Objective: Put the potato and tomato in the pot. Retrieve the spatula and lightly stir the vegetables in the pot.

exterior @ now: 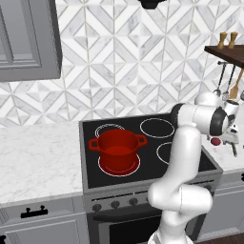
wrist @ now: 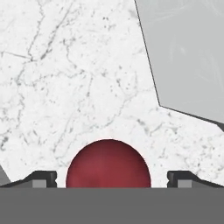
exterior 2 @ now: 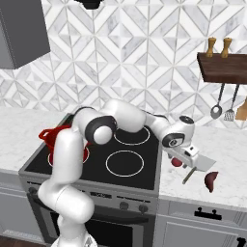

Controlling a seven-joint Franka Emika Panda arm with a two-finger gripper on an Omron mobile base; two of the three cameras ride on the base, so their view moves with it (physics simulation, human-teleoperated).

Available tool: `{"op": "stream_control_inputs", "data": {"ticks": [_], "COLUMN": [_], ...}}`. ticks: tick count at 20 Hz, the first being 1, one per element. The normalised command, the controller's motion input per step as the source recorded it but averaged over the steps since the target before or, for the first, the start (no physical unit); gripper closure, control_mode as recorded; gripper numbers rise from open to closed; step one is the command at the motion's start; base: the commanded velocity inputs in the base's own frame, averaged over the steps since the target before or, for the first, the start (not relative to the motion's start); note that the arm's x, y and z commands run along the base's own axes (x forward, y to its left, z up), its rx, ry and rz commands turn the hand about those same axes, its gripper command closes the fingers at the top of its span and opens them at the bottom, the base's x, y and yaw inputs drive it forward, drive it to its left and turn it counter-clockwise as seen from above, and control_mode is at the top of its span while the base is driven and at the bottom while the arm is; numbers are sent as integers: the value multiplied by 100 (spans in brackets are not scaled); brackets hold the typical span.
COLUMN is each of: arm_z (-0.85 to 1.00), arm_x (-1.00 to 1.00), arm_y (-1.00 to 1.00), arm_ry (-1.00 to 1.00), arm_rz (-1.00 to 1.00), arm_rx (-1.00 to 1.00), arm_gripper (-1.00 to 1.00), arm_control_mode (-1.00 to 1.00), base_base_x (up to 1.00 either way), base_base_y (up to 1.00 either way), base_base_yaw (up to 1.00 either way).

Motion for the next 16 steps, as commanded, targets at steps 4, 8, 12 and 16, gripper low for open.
{"op": "stream_control_inputs", "data": {"ticks": [4,8,12,16], "arm_z": [-1,0,55,100], "arm_x": [1,0,-1,-2], "arm_y": [0,0,45,99], "arm_ry": [0,0,0,-13], "arm_rz": [0,0,0,0], "arm_rx": [0,0,1,-14], "arm_gripper": [100,100,100,100], "arm_control_mode": [-100,-100,-100,-100], "base_base_x": [0,0,0,0], "base_base_y": [0,0,0,0], "base_base_yaw": [0,0,0,0]}}
